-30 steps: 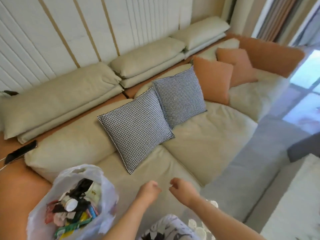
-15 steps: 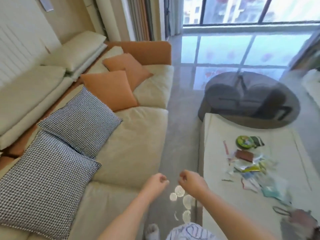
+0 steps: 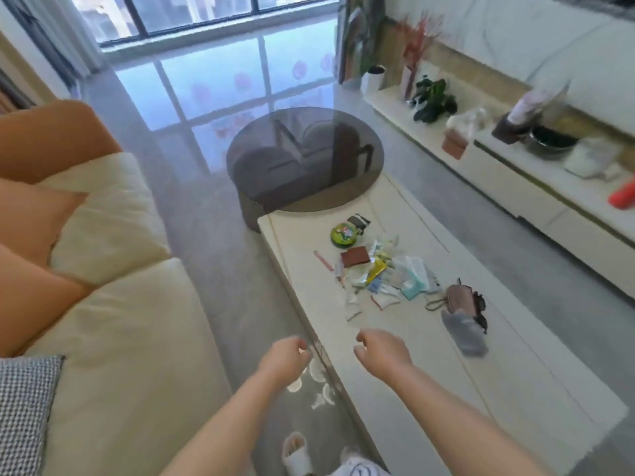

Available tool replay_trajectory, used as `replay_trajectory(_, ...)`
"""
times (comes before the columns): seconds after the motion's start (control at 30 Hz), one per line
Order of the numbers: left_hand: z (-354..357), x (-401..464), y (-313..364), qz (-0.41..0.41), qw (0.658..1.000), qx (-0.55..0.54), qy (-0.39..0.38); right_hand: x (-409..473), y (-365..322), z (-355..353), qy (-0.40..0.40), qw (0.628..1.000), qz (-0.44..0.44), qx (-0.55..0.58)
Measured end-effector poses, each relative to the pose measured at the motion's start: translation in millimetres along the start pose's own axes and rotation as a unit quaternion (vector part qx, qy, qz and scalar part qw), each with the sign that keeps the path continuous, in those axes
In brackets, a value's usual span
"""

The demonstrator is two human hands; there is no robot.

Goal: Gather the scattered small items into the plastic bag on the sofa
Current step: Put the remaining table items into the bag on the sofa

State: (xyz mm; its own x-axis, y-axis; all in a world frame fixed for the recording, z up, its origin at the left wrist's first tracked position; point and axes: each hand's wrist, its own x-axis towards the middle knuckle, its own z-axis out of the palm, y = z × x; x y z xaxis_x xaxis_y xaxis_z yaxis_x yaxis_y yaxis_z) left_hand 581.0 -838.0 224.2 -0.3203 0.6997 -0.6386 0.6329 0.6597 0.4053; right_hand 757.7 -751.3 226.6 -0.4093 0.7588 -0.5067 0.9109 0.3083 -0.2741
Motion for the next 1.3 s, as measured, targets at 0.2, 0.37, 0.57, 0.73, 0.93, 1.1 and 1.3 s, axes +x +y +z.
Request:
replay_trajectory(0.2, 2, 46, 57, 0.062, 0.996, 0.044, -0.043, 21, 47, -10, 0.021, 0.995, 0.082, 0.047)
replay_trajectory(0.37, 13, 89, 101, 0.057, 0.996, 0.035, -0.063, 60, 80, -19, 0.017, 0.992, 0.107, 0.069)
replay_trajectory(0.57, 42, 154, 127, 0.019, 0.996, 0.012, -0.082, 126, 119, -13, 0.005, 0.989, 0.116, 0.094)
replay_trajectory(0.73, 71, 212, 120, -0.033, 0.995, -0.032, -0.085, 183, 143, 16, -0.019, 0.983, 0.135, 0.121)
replay_trajectory(0.93, 111, 305, 104, -0.07, 0.994, -0.039, -0.079, 263, 173, 63, -0.018, 0.976, 0.173, 0.134)
replay_trajectory(1.1, 145, 370, 89, -0.087, 0.994, -0.049, -0.047, 323, 191, 101, 0.007, 0.97, 0.199, 0.138)
replay_trajectory(1.3, 172, 409, 76, -0.15, 0.986, -0.058, 0.03, 364, 196, 138, 0.081, 0.952, 0.254, 0.152)
